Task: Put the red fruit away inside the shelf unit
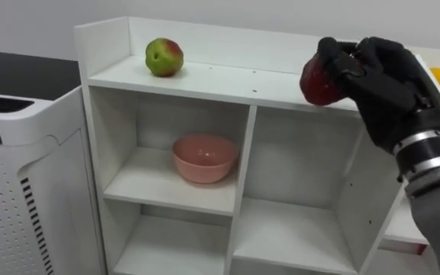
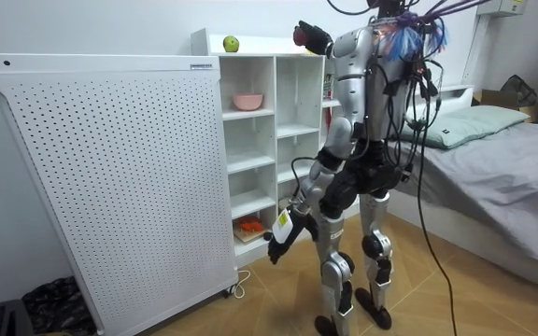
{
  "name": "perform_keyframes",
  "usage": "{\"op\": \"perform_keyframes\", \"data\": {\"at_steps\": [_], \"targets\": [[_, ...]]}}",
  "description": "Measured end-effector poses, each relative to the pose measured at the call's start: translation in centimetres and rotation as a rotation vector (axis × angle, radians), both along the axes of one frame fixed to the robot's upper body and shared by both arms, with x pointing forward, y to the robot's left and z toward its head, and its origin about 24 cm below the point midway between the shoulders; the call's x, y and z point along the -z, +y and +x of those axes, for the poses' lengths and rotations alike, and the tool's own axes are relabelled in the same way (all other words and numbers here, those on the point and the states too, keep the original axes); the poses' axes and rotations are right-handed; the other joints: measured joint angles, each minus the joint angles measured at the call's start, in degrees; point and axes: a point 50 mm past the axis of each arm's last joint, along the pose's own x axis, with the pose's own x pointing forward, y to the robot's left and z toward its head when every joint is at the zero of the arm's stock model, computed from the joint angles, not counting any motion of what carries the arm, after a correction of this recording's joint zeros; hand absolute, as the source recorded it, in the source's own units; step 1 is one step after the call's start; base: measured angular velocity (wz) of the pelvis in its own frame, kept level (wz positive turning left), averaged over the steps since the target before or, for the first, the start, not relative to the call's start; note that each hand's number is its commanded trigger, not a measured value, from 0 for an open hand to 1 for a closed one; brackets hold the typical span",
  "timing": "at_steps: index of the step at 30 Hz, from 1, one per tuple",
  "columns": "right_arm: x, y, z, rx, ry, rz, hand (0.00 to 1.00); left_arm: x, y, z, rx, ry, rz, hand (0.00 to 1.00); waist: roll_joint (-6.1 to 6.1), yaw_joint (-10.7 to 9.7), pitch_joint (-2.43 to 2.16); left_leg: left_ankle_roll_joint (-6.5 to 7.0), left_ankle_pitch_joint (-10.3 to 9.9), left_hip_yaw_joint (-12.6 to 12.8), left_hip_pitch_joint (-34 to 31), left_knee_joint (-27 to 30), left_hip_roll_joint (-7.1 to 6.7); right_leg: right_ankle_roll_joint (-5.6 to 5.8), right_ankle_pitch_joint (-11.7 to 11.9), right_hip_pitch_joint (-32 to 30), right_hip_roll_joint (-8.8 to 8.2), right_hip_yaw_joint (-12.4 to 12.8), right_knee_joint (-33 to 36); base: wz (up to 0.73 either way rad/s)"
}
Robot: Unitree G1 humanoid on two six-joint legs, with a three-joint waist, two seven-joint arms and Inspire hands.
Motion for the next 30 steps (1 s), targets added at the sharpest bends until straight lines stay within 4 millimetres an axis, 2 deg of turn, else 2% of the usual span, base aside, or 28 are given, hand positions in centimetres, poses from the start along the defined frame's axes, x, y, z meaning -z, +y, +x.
{"op": "perform_keyframes", "data": {"at_steps": [4, 9, 12, 14, 16, 17, 20, 21, 26, 30], "targets": [[1.4, 0.9, 0.0, -0.041, 0.051, 0.058, 1.00, 0.2, -0.4, -0.3, 0.007, 0.023, -0.003, 0.00, 0.74, -0.03, 0.14, 0.00, 0.00, 0.00, -0.34, 0.29, 0.07, -0.12, 0.08, -0.03, 0.03, -0.27, 0.14, 0.00], [3.2, 1.5, -0.3, -0.107, 0.123, 0.190, 1.00, 0.3, -0.6, -0.6, 0.005, 0.042, -0.006, 0.00, 1.91, 0.03, -0.25, 0.00, 0.00, 0.57, -0.43, 0.21, 0.09, -0.16, 0.11, -0.11, 0.07, -0.17, 0.15, -0.01], [5.7, 1.7, -0.3, -0.149, 0.229, 0.301, 1.00, 0.4, -0.9, -0.5, 0.020, 0.059, -0.004, 0.00, 2.46, -0.22, -0.51, 0.00, 0.00, 0.70, -1.24, 0.34, 0.07, -0.16, 0.11, -0.99, 0.03, -0.14, 0.21, -0.02], [7.9, 1.6, -0.1, -0.144, 0.322, 0.396, 1.00, 0.5, -1.3, 0.6, 0.040, 0.031, 0.004, 0.00, 2.45, -0.08, -0.55, 0.05, 0.05, 0.55, -3.40, 1.32, 0.10, -0.29, 0.42, -2.63, -0.03, -0.45, 0.44, 0.02], [9.5, 1.4, 0.2, -0.139, 0.387, 0.480, 1.00, 0.8, -1.9, 1.2, 0.048, 0.034, 0.000, 0.00, 3.23, 0.01, -0.06, 0.16, 0.12, 0.53, -5.02, 2.10, 0.08, -0.32, 0.78, -3.82, -0.22, -1.02, 0.49, 0.05], [10.6, 1.4, 0.4, -0.131, 0.433, 0.532, 1.00, 0.8, -2.3, 2.2, 0.065, 0.023, -0.007, 0.00, 3.46, -0.04, -0.04, 0.32, 0.22, 0.53, -6.40, 2.56, 0.08, -0.34, 0.85, -5.13, -0.40, -1.43, 0.92, 0.05], [13.3, 1.5, 0.5, -0.109, 0.537, 0.658, 1.00, 0.9, -2.9, 3.4, 0.073, 0.003, -0.028, 0.00, 4.33, 0.09, 0.43, 0.70, 0.63, 0.37, -9.30, 3.50, -0.07, -0.40, 1.05, -8.34, -0.80, -1.66, 2.23, 0.04], [14.3, 1.5, 0.5, -0.098, 0.574, 0.703, 1.00, 1.0, -3.0, 3.6, 0.088, 0.002, -0.030, 0.00, 4.52, 0.17, 0.43, 0.79, 0.89, 0.38, -10.35, 3.55, -0.06, -0.40, 1.06, -9.57, -1.00, -1.61, 2.65, 0.00], [17.9, 0.3, 0.2, -0.027, 0.671, 0.872, 1.00, 1.2, -3.7, 3.7, 0.063, -0.001, -0.060, 0.00, 5.83, 1.06, 1.05, 1.26, 1.27, 0.69, -15.14, 5.03, -0.14, -0.39, 1.14, -15.07, -1.75, -1.41, 5.16, -0.02], [20.1, -0.4, -0.4, 0.045, 0.741, 0.947, 1.00, 1.5, -3.8, 3.3, -0.002, 0.018, -0.085, 0.00, 6.50, 1.67, 1.13, 1.41, 1.72, 0.44, -18.49, 5.83, -0.32, -0.45, 1.17, -18.71, -2.37, -1.62, 6.78, 0.00]]}}
